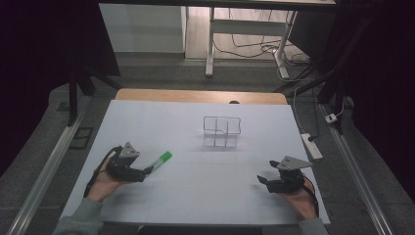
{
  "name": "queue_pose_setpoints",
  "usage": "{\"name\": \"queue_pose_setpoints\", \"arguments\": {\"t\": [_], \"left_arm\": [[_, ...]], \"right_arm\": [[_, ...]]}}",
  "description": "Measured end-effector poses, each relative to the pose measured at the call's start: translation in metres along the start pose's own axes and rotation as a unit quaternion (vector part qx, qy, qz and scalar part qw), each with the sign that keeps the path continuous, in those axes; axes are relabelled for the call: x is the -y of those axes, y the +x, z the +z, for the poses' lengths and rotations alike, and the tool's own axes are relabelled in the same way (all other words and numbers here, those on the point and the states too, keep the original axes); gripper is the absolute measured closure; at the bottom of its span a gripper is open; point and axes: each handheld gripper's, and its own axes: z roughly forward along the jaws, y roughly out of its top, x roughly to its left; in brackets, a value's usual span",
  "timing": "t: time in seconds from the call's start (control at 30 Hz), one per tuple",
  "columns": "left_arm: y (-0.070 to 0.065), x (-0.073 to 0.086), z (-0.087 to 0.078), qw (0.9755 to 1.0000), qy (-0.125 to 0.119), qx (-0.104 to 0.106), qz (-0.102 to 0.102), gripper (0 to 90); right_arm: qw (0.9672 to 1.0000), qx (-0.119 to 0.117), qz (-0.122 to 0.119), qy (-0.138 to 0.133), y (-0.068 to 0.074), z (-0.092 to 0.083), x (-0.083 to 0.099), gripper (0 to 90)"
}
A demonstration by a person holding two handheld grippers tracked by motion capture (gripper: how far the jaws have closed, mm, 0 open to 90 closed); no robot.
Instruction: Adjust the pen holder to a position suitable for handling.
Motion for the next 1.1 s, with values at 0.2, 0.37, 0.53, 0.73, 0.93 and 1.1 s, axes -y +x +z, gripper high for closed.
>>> {"name": "queue_pose_setpoints", "arguments": {"t": [0.2,0.37,0.53,0.73,0.93,1.1], "left_arm": [[0.002,-0.005,0.005,0.9999,0.01,-0.001,0.002,22.9],[0.004,-0.014,0.01,0.9997,0.024,0.001,0.006,23.1],[0.006,-0.021,0.018,0.9992,0.039,0.007,0.01,23.1],[0.005,-0.027,0.024,0.9985,0.051,0.013,0.017,23.0],[0.007,-0.038,0.029,0.9974,0.062,0.025,0.027,23.1],[0.006,-0.049,0.037,0.9956,0.079,0.03,0.039,23.1]], "right_arm": [[1.0,0.002,-0.001,-0.003,0.0,-0.002,-0.001,23.0],[1.0,0.001,0.0,-0.002,0.001,-0.001,0.0,23.1],[1.0,0.001,-0.003,0.003,0.001,0.0,0.001,23.2],[1.0,0.0,-0.002,0.004,0.001,0.001,0.001,23.3],[1.0,-0.003,0.0,0.006,0.001,0.002,0.001,23.5],[1.0,-0.002,0.003,0.007,0.0,0.001,0.002,23.8]]}}
